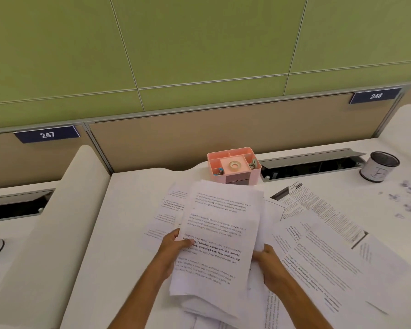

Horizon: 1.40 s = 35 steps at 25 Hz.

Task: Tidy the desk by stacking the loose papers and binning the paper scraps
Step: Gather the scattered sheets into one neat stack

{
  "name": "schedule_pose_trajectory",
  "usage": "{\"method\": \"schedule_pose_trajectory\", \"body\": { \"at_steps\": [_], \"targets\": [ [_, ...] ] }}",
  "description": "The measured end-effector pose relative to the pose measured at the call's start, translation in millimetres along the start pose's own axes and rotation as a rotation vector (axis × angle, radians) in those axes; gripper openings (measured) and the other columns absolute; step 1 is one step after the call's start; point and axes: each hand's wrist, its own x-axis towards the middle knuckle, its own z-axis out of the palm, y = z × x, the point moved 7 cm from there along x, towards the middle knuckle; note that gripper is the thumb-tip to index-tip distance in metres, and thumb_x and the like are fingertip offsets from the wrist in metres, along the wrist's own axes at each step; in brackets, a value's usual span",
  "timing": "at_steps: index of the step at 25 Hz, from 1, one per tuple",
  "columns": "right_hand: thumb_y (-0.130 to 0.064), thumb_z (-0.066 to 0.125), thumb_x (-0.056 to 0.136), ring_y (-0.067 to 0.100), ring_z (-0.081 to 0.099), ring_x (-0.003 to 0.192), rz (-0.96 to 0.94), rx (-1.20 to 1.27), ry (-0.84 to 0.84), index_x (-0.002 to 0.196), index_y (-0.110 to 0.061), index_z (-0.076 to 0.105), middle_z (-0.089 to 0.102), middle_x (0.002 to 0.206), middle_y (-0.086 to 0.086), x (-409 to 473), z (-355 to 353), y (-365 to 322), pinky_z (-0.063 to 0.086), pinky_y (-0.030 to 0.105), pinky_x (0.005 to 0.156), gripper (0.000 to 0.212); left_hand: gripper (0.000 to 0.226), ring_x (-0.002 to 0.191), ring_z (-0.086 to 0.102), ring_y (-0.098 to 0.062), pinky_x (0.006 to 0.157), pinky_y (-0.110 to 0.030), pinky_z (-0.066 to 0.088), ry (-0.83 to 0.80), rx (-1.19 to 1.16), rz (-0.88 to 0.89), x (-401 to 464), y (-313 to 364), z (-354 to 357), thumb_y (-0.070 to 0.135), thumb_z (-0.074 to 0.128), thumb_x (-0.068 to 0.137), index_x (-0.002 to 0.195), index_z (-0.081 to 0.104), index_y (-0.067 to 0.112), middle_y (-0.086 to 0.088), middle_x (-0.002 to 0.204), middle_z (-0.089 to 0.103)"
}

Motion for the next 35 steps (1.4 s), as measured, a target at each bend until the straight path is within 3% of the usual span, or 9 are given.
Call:
{"method": "schedule_pose_trajectory", "body": {
  "at_steps": [2, 5, 8, 10, 13, 17, 21, 29, 35],
  "targets": [
    [-0.006, 0.061, 0.087, 0.039, 0.067, 0.084, -0.015, 0.030, -0.001, 0.081, 0.001, 0.076, 0.073, 0.087, 0.023, -7.5, 3.0, -7.8, 0.057, 0.041, 0.073, 0.018, 0.033, 0.092, 0.071, -0.035, 0.081, -0.049, 0.058, 0.033, 0.022, -0.008, -1.5, -6.7, 10.4, -0.005, 0.070, 0.080, 0.110, 0.065, 0.006, -0.017, 0.104, 0.073],
    [-0.045, 0.042, 0.099, 0.021, 0.068, 0.092, -0.038, 0.161, 0.123, 0.093, -0.027, 0.068, 0.072, 0.098, 0.000, -15.4, -8.5, -25.1, 0.055, 0.039, 0.084, 0.032, 0.037, 0.092, 0.071, -0.030, 0.080, -0.043, 0.059, 0.107, 0.080, 0.040, -4.4, -1.1, 17.8, -0.006, 0.075, 0.075, 0.106, 0.064, 0.011, -0.015, 0.107, 0.072],
    [-0.062, 0.056, 0.085, 0.018, 0.072, 0.092, -0.180, 0.040, 0.023, 0.107, -0.023, 0.067, 0.075, 0.103, -0.001, -19.9, -9.7, -52.6, 0.059, 0.033, 0.077, 0.046, 0.053, 0.092, 0.069, -0.024, 0.075, -0.038, 0.059, 0.168, 0.065, 0.158, -14.6, 22.5, 28.4, -0.011, 0.076, 0.071, 0.110, 0.055, 0.018, -0.007, 0.108, 0.070],
    [-0.039, 0.073, 0.081, 0.021, 0.073, 0.092, -0.262, -0.101, -0.011, 0.109, -0.019, 0.067, 0.074, 0.107, 0.005, -22.9, -8.9, -63.5, 0.060, 0.036, 0.074, 0.035, 0.067, 0.091, 0.069, -0.019, 0.073, -0.038, 0.061, 0.159, 0.060, 0.247, -25.6, 42.3, 41.5, -0.010, 0.076, 0.071, 0.119, 0.049, 0.029, 0.004, 0.106, 0.068],
    [-0.012, 0.066, 0.088, 0.021, 0.074, 0.085, -0.360, -0.094, 0.061, 0.102, -0.019, 0.067, 0.076, 0.095, -0.004, -25.0, -18.5, -75.3, 0.060, 0.033, 0.067, 0.015, 0.050, 0.090, 0.070, -0.024, 0.069, -0.040, 0.060, 0.146, 0.024, 0.320, -37.0, 63.1, 54.0, -0.005, 0.078, 0.071, 0.110, 0.061, 0.023, 0.001, 0.099, 0.072],
    [-0.006, 0.077, 0.077, 0.018, 0.072, 0.087, -0.377, -0.020, 0.098, 0.101, -0.022, 0.067, 0.076, 0.093, -0.006, -24.2, -31.5, -72.6, 0.060, 0.034, 0.070, 0.031, 0.047, 0.088, 0.072, -0.023, 0.067, -0.033, 0.059, 0.049, 0.038, 0.349, -41.7, 69.6, 67.6, 0.008, 0.086, 0.056, 0.101, 0.070, 0.011, -0.005, 0.095, 0.075],
    [-0.021, 0.082, 0.061, 0.025, 0.072, 0.091, -0.347, 0.004, 0.062, 0.105, -0.017, 0.069, 0.076, 0.099, 0.003, -24.2, -37.7, -63.5, 0.060, 0.046, 0.075, 0.046, 0.040, 0.092, 0.072, -0.026, 0.066, -0.031, 0.059, 0.036, 0.062, 0.289, -40.5, 50.7, 76.3, 0.000, 0.085, 0.065, 0.102, 0.070, 0.011, -0.005, 0.095, 0.076],
    [-0.015, 0.081, 0.060, 0.026, 0.071, 0.095, -0.365, -0.004, -0.003, 0.105, -0.020, 0.069, 0.075, 0.102, 0.003, -19.1, -46.9, -62.7, 0.060, 0.041, 0.074, 0.047, 0.057, 0.096, 0.070, -0.024, 0.079, -0.044, 0.060, 0.028, 0.080, 0.303, -36.2, 37.6, 79.5, 0.017, 0.085, 0.057, 0.111, 0.068, 0.017, -0.003, 0.102, 0.074],
    [-0.009, 0.080, 0.072, 0.026, 0.071, 0.097, -0.301, 0.016, 0.031, 0.106, -0.019, 0.070, 0.075, 0.104, 0.005, -15.4, -56.4, -46.6, 0.059, 0.045, 0.081, 0.037, 0.035, 0.097, 0.070, -0.023, 0.082, -0.042, 0.059, 0.062, 0.106, 0.271, -26.8, 19.9, 85.2, 0.006, 0.080, 0.076, 0.107, 0.070, 0.019, -0.003, 0.100, 0.075]
  ]
}}
